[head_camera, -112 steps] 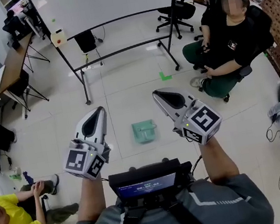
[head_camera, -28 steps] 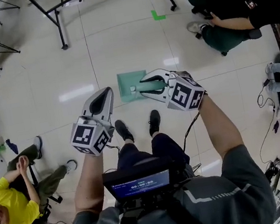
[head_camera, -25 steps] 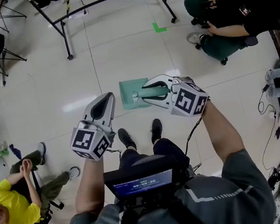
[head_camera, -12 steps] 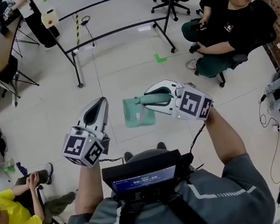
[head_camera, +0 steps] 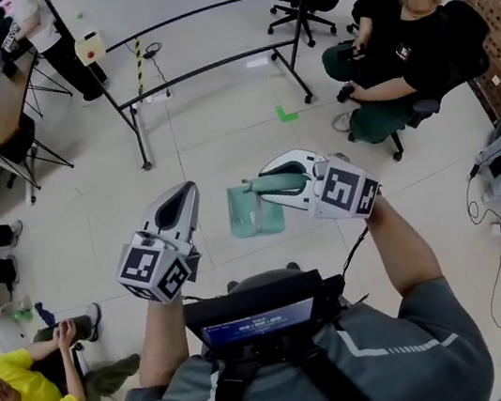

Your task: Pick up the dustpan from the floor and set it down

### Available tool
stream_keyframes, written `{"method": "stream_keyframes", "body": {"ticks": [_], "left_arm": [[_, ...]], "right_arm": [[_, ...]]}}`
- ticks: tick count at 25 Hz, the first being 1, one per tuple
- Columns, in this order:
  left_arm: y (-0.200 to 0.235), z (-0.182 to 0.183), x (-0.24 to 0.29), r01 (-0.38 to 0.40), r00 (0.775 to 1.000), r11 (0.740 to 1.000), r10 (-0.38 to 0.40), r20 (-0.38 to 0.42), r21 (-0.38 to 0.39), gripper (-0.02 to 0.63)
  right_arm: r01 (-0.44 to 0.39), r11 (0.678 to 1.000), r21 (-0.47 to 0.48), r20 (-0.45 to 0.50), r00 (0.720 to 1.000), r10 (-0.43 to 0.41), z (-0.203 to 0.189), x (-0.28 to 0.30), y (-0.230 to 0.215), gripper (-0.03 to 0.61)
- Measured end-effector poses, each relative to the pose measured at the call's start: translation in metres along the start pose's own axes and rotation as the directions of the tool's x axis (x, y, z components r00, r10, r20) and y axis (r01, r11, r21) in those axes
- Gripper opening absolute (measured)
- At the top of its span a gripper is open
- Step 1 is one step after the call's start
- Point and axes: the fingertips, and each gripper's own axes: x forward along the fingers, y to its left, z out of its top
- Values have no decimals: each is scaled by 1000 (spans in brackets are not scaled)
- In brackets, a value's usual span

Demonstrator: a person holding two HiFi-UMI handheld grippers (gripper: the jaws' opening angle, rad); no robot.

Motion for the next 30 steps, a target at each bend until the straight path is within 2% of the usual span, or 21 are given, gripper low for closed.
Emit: {"method": "stream_keyframes", "body": {"ticks": [4,10,17,23,30], "left_arm": [[6,-1,-2,-5,1000,1000,5,5,-17,26],[13,-4,-1,-27,999,996,29,18,-87,28],[39,-6,-26,-50,998,997,51,24,-54,29],[73,-3,-44,-27,999,998,28,20,-63,29],[132,-6,-42,15,1000,999,-15,-7,-52,29]], "right_arm": [[0,1000,-6,0,1000,0,3,0,-1,141],[5,1000,-1,3,1000,-5,3,-3,-3,141],[7,1000,1,-1,1000,-7,16,19,-1,141],[19,1000,10,-16,1000,-19,31,51,-11,141],[44,999,22,-36,998,-44,44,101,-52,141]]}}
